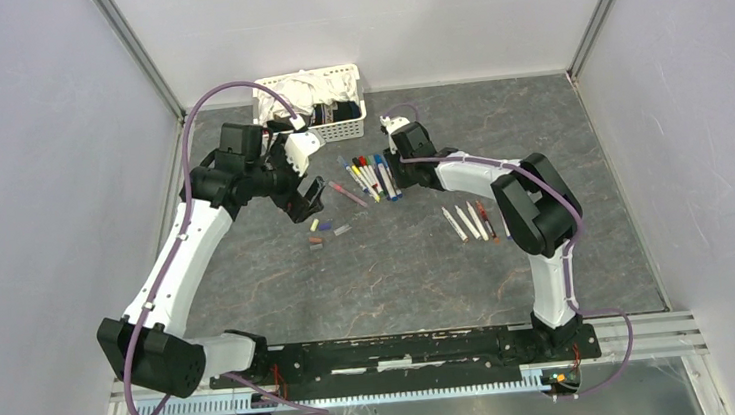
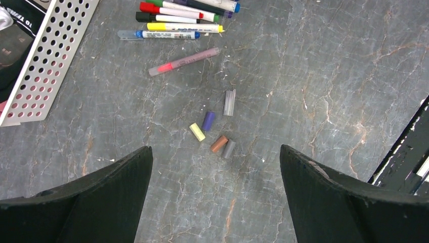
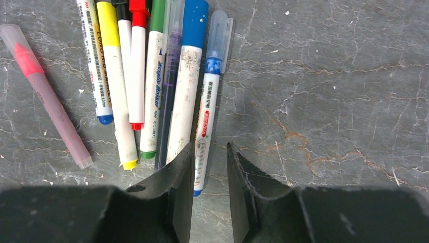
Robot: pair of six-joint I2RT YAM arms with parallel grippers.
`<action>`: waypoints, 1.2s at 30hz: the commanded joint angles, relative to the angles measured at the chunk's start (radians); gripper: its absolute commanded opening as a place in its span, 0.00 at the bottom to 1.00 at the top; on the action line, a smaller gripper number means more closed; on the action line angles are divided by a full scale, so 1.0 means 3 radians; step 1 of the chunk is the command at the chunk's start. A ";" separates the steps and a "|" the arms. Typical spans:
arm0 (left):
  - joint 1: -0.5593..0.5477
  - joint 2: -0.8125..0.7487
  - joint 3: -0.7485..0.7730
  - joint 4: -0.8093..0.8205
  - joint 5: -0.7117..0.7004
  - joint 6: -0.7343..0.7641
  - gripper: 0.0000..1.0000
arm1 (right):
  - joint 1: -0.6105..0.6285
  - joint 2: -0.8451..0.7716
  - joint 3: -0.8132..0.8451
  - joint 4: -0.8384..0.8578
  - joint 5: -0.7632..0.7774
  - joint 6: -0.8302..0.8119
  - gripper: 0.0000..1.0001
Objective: Open the pen caps
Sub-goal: Pick up the pen from the center of the board.
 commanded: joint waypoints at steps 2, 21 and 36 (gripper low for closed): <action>0.0011 -0.0038 0.0005 -0.0021 0.0103 0.0000 1.00 | 0.0017 0.0044 0.0203 0.0023 0.0042 0.0061 0.34; 0.0008 -0.0045 -0.0009 -0.0084 0.0153 0.0091 1.00 | 0.0009 0.0169 -0.0065 0.0056 0.0290 -0.0044 0.13; -0.0081 0.0122 -0.0321 -0.0115 0.0642 0.0807 1.00 | -0.0156 -0.1375 -0.0923 0.0483 -0.1936 -0.0172 0.00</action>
